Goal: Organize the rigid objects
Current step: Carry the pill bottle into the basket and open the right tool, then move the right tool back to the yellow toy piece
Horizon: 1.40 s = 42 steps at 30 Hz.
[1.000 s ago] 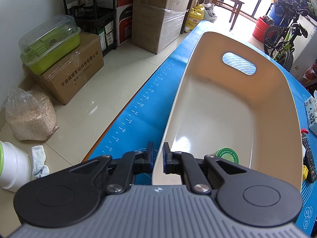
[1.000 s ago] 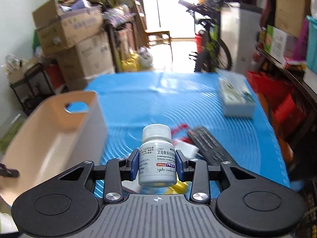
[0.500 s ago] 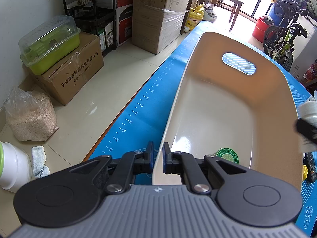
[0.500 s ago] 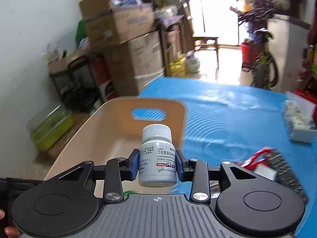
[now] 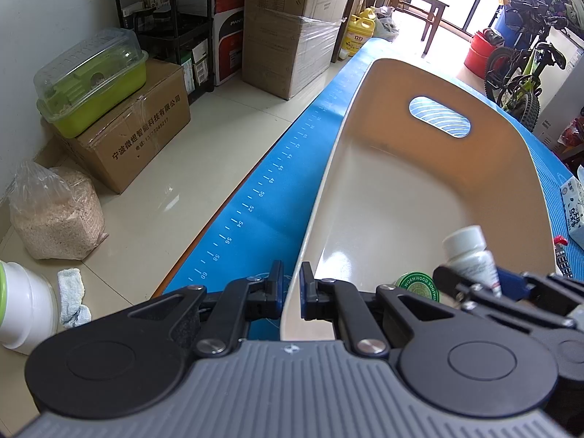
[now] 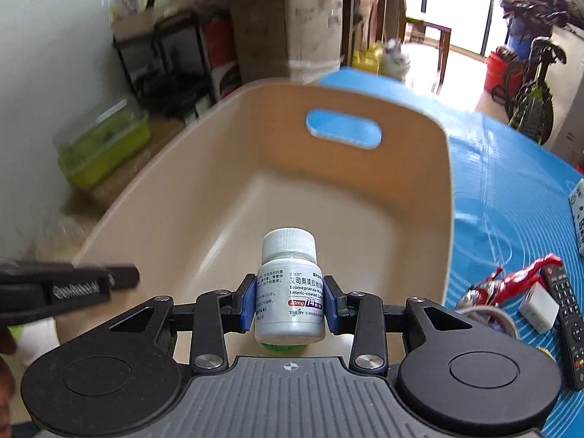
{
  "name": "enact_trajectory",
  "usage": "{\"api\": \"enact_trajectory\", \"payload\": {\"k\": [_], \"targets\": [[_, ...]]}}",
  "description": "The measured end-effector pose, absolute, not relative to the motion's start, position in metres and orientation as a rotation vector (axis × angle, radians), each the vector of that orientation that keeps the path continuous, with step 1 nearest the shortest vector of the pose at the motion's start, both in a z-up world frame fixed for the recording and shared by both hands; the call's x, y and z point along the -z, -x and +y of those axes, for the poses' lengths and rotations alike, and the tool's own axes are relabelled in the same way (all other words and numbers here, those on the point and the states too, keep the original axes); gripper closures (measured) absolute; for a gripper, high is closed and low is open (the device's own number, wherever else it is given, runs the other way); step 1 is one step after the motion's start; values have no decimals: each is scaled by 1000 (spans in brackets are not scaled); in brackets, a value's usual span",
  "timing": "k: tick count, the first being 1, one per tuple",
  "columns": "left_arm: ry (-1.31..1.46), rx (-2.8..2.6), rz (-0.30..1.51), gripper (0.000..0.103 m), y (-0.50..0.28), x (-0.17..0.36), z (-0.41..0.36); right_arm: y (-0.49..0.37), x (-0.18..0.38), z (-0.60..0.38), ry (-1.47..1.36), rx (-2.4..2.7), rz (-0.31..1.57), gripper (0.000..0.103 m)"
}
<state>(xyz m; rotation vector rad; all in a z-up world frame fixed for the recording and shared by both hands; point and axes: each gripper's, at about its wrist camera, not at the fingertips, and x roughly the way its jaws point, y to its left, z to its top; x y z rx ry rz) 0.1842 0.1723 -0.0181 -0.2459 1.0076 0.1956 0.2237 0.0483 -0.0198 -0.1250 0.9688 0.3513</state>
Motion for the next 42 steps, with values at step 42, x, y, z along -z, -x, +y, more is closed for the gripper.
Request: {"api": "enact_trajectory", "payload": {"k": [42], "targets": [[249,-196,1008,93,-185,18,170,-192,-22,-116,-137,-109,791,38]]}}
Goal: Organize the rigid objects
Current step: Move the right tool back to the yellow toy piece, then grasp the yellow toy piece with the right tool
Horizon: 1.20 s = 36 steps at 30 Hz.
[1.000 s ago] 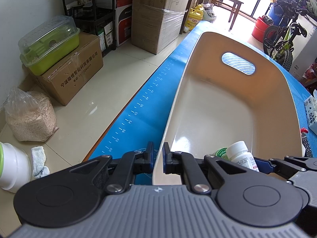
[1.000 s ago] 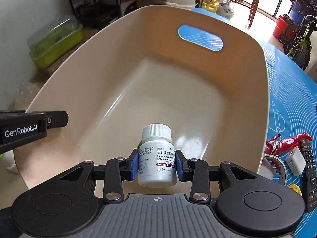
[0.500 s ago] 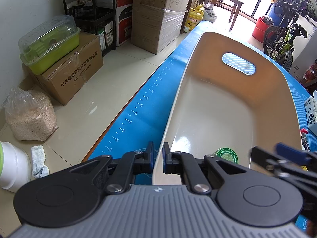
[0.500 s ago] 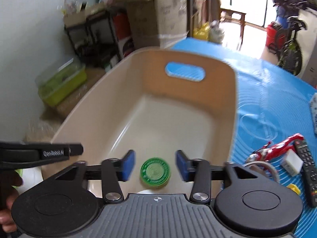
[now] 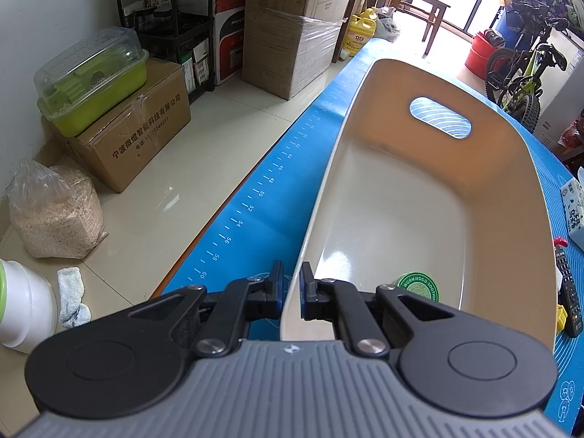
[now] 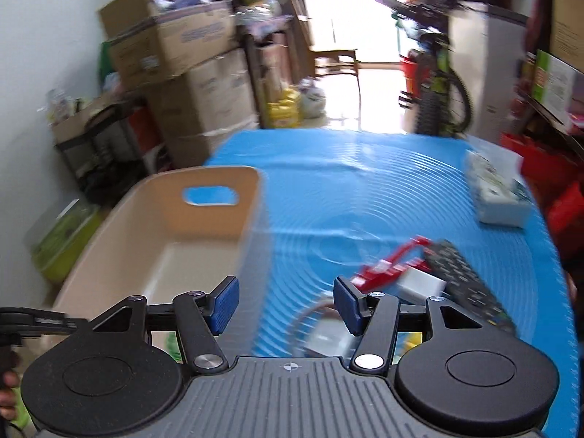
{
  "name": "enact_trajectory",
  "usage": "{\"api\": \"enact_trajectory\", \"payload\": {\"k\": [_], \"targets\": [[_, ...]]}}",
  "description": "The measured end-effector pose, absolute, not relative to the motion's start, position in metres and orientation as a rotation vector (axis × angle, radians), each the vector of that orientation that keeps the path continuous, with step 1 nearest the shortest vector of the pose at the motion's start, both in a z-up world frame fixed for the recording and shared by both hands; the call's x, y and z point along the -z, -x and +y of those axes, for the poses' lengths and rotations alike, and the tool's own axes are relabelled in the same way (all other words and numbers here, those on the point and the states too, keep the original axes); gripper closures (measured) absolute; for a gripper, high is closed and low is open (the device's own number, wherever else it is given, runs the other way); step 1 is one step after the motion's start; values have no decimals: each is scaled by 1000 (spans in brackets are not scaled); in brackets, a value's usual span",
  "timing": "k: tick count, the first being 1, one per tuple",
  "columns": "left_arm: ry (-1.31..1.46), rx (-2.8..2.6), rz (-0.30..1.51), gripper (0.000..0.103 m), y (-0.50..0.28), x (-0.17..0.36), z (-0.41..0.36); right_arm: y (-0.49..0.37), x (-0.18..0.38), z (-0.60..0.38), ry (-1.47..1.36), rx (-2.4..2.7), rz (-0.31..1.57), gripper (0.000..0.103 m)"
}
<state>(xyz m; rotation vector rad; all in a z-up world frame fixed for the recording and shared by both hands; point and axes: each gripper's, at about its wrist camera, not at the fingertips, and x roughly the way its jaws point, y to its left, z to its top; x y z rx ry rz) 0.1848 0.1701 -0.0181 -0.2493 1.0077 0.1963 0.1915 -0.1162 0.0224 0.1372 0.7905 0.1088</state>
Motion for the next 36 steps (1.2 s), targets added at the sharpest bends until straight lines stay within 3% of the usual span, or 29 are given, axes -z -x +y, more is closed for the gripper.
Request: {"api": "enact_trajectory", "payload": {"k": [12,25,29,36], "targets": [[248,-198,1008,93,-184,18,171,-193,45,-164,-178,85,920,38],[248,-197,1008,92,-184,18,170,-217,82,-171,-175,151,994,38],[247,-198,1008,92,-184,18,170,-220,85,-168,-165,168,987,41],[248,-199,1008,92,-184,18,171,-221,85,-161,-128,206,973,61]]}}
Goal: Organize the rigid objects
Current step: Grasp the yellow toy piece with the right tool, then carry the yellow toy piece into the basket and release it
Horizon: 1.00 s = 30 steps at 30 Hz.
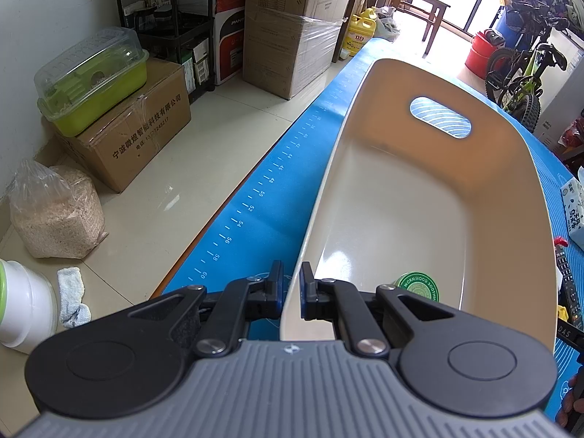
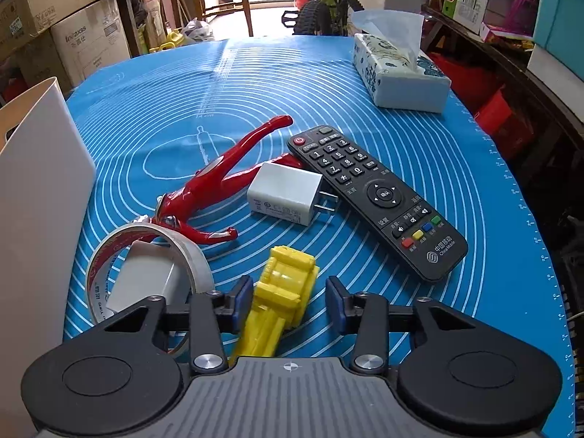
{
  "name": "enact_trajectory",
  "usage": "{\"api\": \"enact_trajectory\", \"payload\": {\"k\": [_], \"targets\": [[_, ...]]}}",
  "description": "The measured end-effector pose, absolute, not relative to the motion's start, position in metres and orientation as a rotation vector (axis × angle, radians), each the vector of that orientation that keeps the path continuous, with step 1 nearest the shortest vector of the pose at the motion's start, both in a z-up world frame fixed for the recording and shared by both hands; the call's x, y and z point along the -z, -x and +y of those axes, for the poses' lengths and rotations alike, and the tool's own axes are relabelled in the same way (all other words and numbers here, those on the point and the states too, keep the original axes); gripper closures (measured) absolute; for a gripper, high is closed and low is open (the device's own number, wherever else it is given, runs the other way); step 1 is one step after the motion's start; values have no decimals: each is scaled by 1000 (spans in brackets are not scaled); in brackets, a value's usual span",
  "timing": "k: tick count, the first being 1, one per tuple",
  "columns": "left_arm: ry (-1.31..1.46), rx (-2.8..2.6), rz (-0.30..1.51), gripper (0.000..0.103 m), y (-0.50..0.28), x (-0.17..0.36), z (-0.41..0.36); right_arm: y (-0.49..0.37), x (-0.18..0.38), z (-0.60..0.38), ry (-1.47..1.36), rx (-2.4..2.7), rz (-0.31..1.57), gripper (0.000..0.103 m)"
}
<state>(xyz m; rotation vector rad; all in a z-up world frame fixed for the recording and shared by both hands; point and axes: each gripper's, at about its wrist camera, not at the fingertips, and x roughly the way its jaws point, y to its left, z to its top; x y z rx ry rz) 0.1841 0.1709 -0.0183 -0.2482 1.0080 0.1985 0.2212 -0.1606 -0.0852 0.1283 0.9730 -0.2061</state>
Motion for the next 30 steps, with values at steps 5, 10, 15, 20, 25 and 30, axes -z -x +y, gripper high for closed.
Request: {"api": "enact_trajectory", "payload": {"k": [5,10,15,20,25,30], "targets": [[251,-198,1008,92,-184,18,171,-218,85,-162,-115,197,958,70],[250,-199,1008,92,-184,18,171,-211,81,-165,-131,203,933,70],[250,-198,1008,92,-184,18,171,-201,65,-165,-119,197,881,70],[250,-198,1008,92,-184,18,171,-193,38,-162,-111,179,809,70],[250,-198,1008,92,-184,18,171,-189,4,-156,-115,153,718,70],[251,-198,1008,92,-184,18,171,-184,-27,-147,-108,124,618,70]]}}
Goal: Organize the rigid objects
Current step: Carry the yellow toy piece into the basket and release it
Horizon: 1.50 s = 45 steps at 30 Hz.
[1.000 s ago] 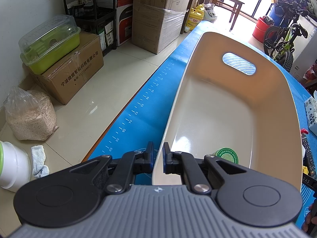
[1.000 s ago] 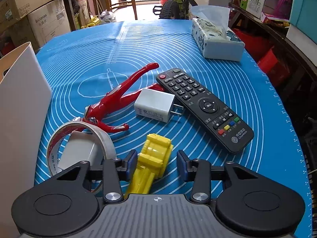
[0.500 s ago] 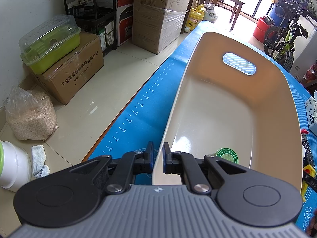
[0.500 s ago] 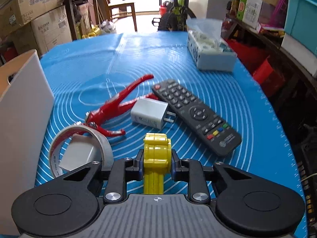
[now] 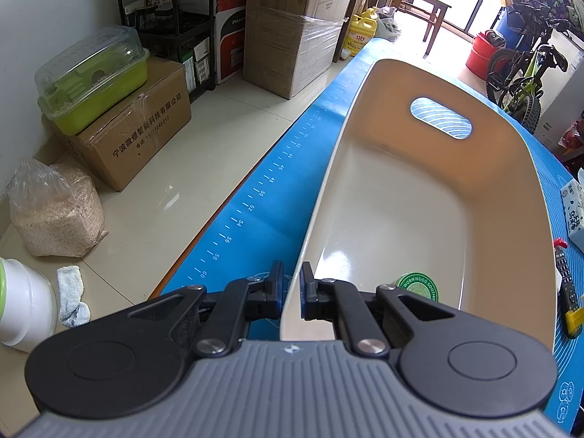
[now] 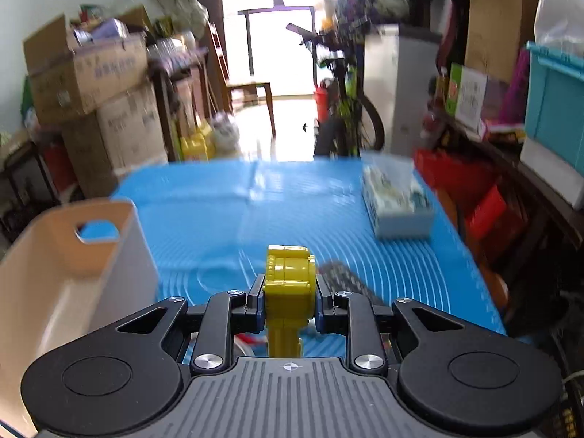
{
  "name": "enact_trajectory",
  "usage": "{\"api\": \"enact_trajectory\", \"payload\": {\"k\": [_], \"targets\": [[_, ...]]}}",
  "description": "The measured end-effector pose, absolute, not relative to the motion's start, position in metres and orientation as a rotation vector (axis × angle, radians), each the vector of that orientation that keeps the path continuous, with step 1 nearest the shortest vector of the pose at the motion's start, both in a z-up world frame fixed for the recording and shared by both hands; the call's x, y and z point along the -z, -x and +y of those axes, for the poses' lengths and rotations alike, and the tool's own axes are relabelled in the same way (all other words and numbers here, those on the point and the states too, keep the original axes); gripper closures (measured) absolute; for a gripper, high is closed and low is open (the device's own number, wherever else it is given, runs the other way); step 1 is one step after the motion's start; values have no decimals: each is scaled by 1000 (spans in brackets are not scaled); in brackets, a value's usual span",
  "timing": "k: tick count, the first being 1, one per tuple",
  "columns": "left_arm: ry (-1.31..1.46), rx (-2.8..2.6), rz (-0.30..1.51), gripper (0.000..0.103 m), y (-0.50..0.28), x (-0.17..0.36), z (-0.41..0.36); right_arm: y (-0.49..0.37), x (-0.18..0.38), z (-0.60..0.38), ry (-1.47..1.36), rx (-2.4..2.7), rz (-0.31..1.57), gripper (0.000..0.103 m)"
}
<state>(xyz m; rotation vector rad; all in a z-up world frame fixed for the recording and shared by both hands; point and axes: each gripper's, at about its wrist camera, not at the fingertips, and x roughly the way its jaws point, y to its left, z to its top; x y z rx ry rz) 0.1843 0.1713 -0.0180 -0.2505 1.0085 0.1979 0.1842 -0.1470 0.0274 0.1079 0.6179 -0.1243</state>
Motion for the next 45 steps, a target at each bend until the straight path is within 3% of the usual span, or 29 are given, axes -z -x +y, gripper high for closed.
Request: {"api": "enact_trajectory", "payload": {"k": [20,37,45], "targets": [[257,-200,1010,92,-183,20,171,-205,-81,-67,-207,-141,525,70],[253,-202,1012,93,-185,19,170,-221,8,26,-90,-279,866,70],[256,-202,1012,93,-184,19,170,-226,20,42,-61,-299,957,70]]}}
